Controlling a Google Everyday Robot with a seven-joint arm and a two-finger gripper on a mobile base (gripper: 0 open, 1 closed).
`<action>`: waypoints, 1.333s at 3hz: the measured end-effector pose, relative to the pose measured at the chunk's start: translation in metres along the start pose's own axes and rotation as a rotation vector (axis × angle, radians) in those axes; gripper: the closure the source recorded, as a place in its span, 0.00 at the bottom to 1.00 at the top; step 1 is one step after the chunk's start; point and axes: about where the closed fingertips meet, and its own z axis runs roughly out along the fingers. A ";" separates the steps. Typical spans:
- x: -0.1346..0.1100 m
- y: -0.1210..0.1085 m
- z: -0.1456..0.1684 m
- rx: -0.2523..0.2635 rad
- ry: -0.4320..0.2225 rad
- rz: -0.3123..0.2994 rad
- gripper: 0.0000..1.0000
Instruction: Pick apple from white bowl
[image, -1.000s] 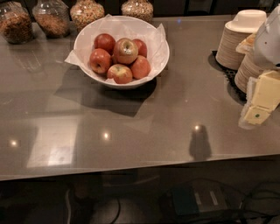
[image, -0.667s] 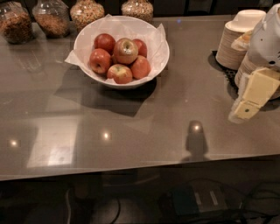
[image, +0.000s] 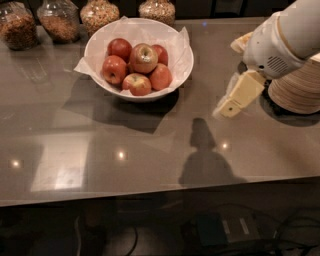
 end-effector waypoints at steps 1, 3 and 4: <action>-0.033 -0.022 0.029 0.033 -0.116 0.011 0.00; -0.134 -0.077 0.100 0.065 -0.283 -0.065 0.00; -0.134 -0.077 0.101 0.065 -0.284 -0.065 0.00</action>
Offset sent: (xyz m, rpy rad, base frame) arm 0.1249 0.1085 0.0177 0.2572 -0.1961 0.0691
